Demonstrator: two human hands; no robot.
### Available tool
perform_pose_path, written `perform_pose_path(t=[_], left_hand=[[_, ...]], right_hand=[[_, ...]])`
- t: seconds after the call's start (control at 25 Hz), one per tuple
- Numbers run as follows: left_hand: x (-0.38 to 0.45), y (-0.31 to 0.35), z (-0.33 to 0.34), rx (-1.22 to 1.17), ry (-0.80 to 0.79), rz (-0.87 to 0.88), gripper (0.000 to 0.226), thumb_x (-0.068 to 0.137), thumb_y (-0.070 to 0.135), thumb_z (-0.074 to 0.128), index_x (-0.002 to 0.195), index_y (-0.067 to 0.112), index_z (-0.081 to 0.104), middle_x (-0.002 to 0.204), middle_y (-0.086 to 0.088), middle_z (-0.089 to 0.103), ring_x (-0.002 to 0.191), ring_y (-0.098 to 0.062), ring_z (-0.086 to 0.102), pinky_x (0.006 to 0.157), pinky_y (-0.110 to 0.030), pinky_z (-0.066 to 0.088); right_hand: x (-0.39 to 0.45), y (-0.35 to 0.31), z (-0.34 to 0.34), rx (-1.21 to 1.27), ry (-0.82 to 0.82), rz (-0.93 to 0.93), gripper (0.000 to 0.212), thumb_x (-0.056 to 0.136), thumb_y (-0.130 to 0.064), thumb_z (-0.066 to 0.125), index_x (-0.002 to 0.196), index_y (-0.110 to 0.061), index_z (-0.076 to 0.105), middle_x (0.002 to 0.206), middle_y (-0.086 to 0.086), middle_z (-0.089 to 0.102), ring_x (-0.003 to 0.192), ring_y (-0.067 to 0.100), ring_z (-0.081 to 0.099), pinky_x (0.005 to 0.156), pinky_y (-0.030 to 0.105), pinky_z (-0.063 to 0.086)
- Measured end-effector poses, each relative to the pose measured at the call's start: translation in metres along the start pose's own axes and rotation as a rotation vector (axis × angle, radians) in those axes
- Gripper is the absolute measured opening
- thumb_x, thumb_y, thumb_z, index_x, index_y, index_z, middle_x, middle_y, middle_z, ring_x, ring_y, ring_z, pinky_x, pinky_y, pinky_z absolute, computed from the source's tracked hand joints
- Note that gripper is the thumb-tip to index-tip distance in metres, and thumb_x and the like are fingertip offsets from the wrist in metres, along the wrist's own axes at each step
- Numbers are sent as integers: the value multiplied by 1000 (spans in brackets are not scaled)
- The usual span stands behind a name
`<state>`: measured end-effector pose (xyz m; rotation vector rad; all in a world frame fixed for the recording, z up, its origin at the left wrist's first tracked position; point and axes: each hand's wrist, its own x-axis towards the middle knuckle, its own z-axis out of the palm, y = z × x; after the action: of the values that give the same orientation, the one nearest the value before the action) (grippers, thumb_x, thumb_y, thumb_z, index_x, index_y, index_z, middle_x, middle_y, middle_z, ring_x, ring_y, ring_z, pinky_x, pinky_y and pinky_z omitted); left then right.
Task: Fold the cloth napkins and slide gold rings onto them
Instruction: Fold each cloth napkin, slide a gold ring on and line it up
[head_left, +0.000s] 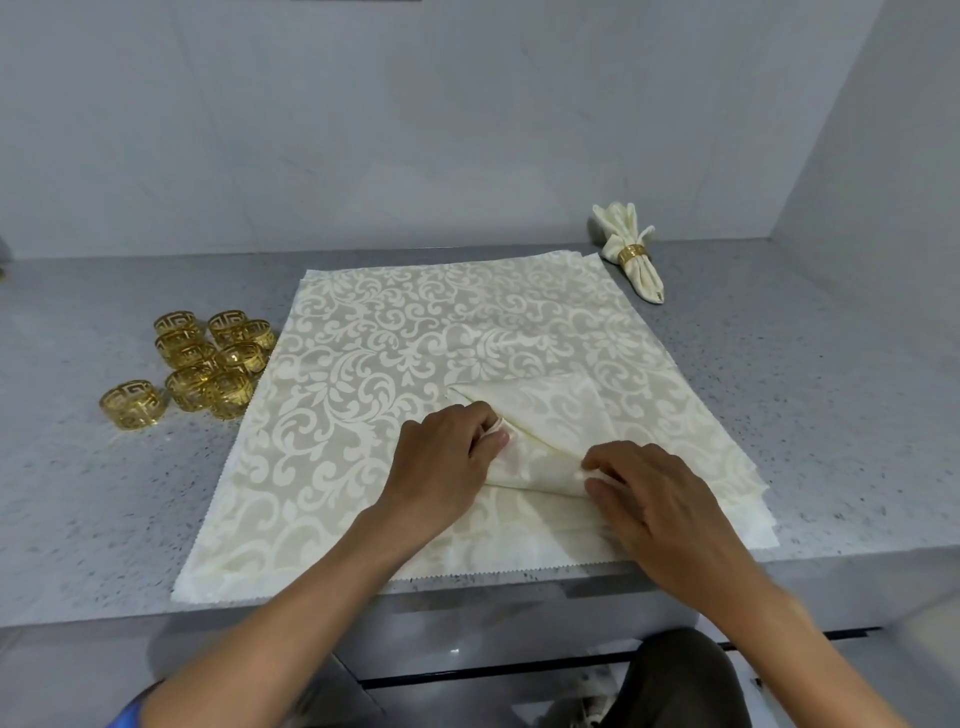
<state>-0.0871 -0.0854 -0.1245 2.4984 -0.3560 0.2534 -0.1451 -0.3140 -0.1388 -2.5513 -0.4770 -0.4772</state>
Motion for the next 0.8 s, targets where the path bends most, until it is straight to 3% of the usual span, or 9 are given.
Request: perform_pose_path(t=[0.08,0.16,0.24,0.32,0.44,0.56,0.64,0.68,0.8], left_hand=[[0,4,1,80,41,22,12,93,35,61,92,25,54,80,12,53,72,-9,52,76,-35,41],[1,11,1,311,93,130,13,90,31,65,97,22,60,93,5,52,80,-16,52,75,-37,41],[5,22,-3,464,29,179,13,93,28,59,91,17,65,94,1,53,86,-21,52,75,-34,37],[8,28,-13,418,-77,106,29,97,28,48,76,13,62,85,2,52,79,-18,51,68,-33,36],[13,24,-31,157,-330,-20,45,97,32,51,59,10,42,63,-5,46,55,-13,42,59,-36,41],[5,16,-47,112,-518,-7,33,95,37,56,72,14,52,72,-3,57,62,-13,51,69,-35,46],[-10,8,-50,-6,-441,-17,19,92,43,60,101,26,58,83,10,64,73,-5,59,76,-28,49],[-20,4,-49,-74,-366,-28,26,90,45,63,111,32,55,89,12,63,80,-2,60,78,-24,48],[-56,-8,-31,-55,-161,97,31,90,47,62,115,31,54,105,19,56,98,2,50,84,-15,39]], right_hand=[[-1,4,2,-97,5,-76,15,92,-36,56,98,-24,64,98,-11,55,82,8,50,74,25,42],[2,2,2,-218,41,-113,13,89,-31,62,93,-21,68,103,-5,54,86,16,52,76,33,43],[4,-8,0,-381,81,-151,14,90,-26,59,82,-18,68,93,-2,58,83,22,54,77,38,41],[4,-34,-1,-447,139,-143,19,89,-22,59,70,-18,63,71,-2,56,68,22,51,72,38,38],[1,-95,20,-232,149,-43,16,82,-23,56,67,-22,63,57,-6,58,55,18,50,65,36,41],[1,-144,50,37,25,-67,21,86,-34,50,72,-25,63,61,-12,62,56,9,52,60,27,45],[4,-139,45,178,-52,-128,23,91,-36,53,75,-23,64,68,-11,64,61,8,54,59,28,47],[3,-126,36,194,-79,-175,21,91,-36,55,79,-22,66,74,-11,66,66,8,56,63,30,49],[-1,-69,1,82,-185,-297,23,89,-42,62,107,-29,68,105,-19,67,95,4,59,84,28,48]])
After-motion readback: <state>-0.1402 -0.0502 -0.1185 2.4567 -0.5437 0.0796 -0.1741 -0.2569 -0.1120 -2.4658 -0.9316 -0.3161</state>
